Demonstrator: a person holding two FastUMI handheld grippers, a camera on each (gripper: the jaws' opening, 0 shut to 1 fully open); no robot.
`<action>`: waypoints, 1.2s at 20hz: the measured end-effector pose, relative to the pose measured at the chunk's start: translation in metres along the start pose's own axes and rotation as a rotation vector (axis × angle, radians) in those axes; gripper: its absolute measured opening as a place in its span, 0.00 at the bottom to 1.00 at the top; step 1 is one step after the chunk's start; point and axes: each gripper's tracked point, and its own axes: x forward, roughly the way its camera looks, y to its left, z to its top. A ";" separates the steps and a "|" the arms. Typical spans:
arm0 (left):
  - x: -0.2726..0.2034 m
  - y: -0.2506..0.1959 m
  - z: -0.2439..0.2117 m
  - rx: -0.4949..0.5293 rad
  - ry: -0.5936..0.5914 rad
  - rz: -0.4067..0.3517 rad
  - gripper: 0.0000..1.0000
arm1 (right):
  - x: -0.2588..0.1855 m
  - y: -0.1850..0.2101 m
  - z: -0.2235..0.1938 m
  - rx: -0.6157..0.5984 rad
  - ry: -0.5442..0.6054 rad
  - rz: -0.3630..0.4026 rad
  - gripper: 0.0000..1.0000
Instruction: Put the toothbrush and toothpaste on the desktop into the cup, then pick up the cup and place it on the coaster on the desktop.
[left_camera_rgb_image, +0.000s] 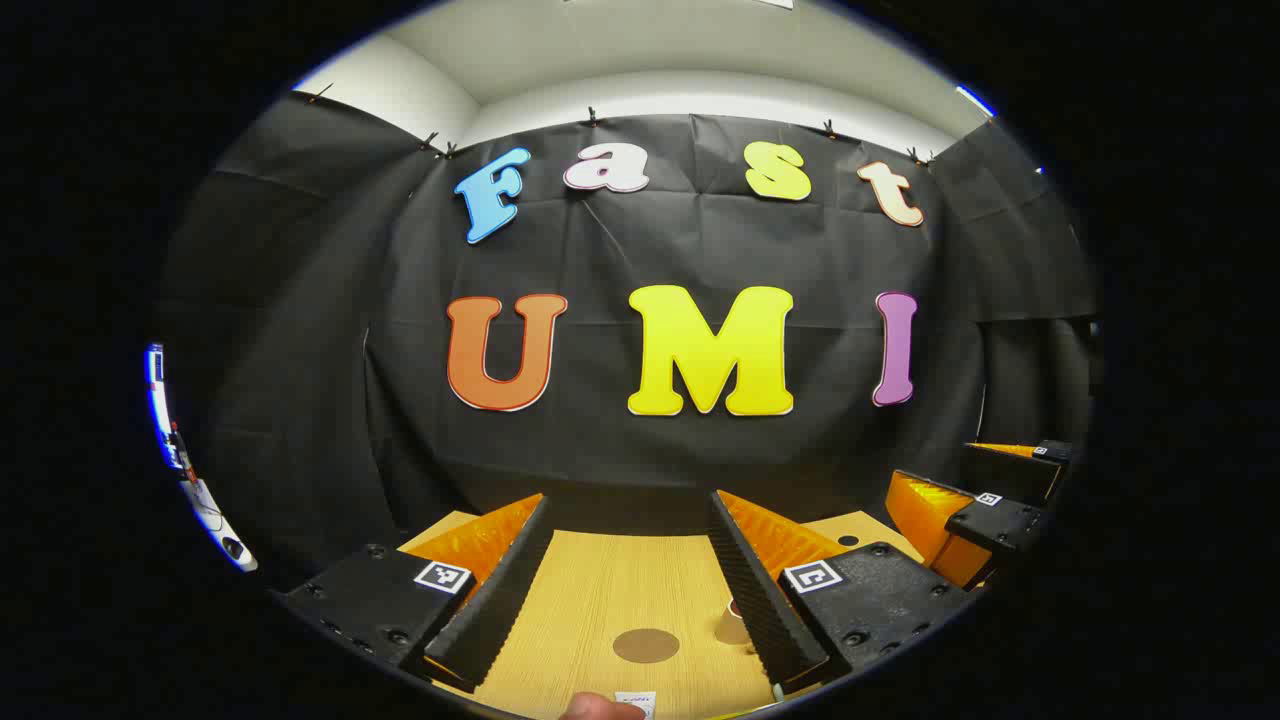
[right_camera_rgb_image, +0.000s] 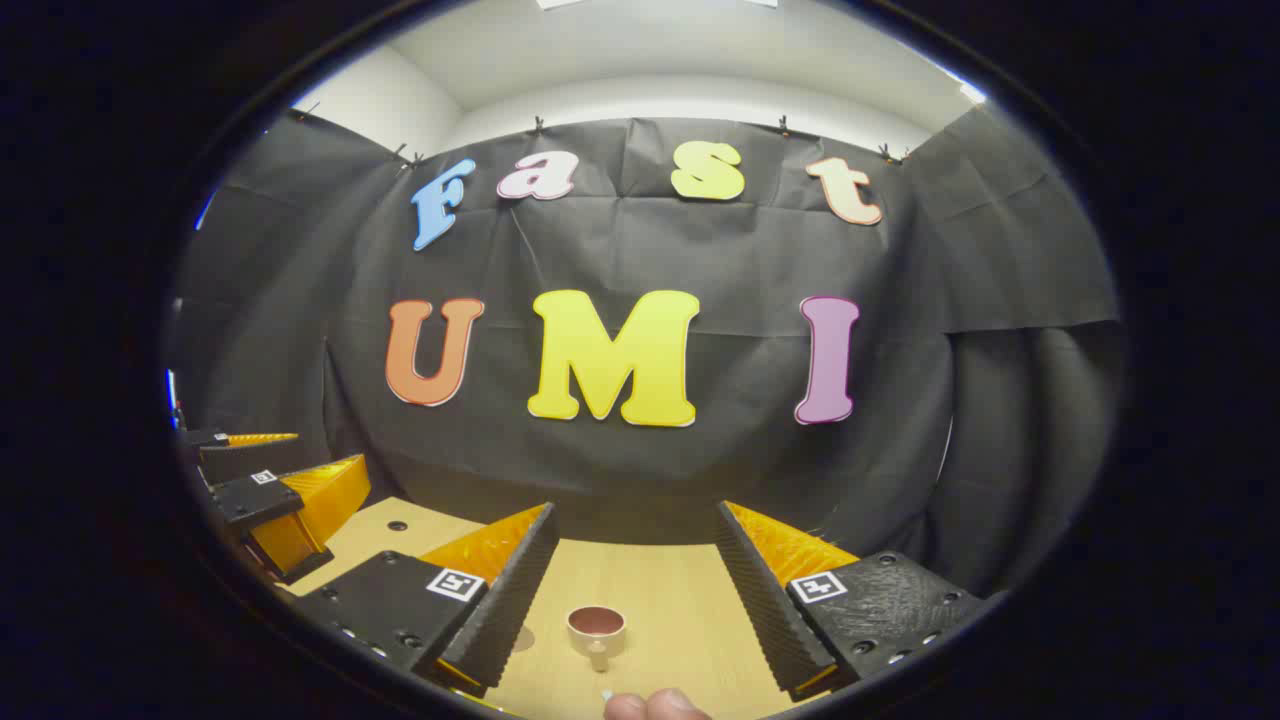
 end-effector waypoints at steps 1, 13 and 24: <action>0.000 0.001 -0.001 0.004 0.001 0.000 0.98 | 0.000 -0.001 0.000 0.007 0.001 -0.004 0.95; 0.003 -0.007 -0.002 0.011 0.006 -0.009 0.98 | -0.001 -0.013 -0.002 0.015 0.004 -0.023 0.98; 0.000 -0.007 -0.010 0.008 0.018 0.000 0.98 | -0.001 -0.005 -0.013 -0.006 0.029 0.002 0.95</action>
